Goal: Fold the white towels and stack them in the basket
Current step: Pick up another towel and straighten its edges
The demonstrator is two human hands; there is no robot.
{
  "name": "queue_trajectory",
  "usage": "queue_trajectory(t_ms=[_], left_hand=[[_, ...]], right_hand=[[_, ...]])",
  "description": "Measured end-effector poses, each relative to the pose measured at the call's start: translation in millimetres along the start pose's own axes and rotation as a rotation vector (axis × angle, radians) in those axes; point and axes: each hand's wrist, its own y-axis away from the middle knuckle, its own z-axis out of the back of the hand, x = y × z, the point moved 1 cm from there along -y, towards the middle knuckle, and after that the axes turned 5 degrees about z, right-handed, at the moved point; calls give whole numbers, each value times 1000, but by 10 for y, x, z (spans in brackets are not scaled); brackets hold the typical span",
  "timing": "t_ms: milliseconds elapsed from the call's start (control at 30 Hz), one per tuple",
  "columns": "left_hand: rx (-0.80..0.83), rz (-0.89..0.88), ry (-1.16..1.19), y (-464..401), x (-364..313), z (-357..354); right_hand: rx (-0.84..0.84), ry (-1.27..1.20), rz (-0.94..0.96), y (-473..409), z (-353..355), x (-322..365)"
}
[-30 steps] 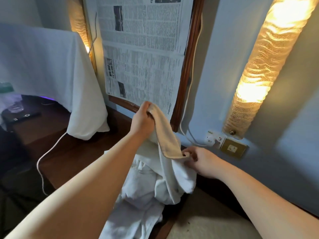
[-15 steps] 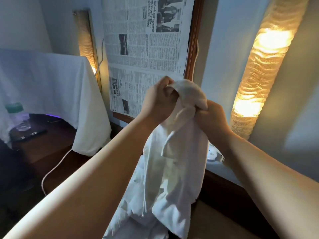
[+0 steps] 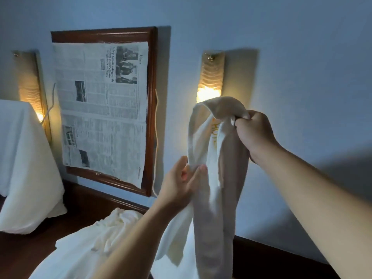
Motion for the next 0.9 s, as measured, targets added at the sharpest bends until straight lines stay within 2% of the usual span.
queue_trajectory(t_ms=[100,200,367,467,567,633,767,833,900], left_hand=[[-165,-36,-73,81,-396,-399],[-192,-90,-64,19,-928,-677],[-58,-177,-133,-30,-1825,-1064],[31,-214,-160,-1,-2193,-1215],[150,-275,-219,99,-2480,-1337],[233,-355,-317,185,-2635,-1419],[336,-483,-493,340,-2768,-1453],[373,-468,-510,362,-2721,-1353],[422,-413,-502,379,-2603,-1199]], right_hand=[[34,52,-121,102,689,-50],[146,120,-238,272,1391,-97],[409,73,-269,593,2243,-61],[371,18,-187,712,2588,6],[348,-173,-92,805,2802,186],[352,-27,7,854,2838,366],[285,515,137,884,2863,613],[266,566,116,924,2910,656],[231,518,105,975,2943,668]])
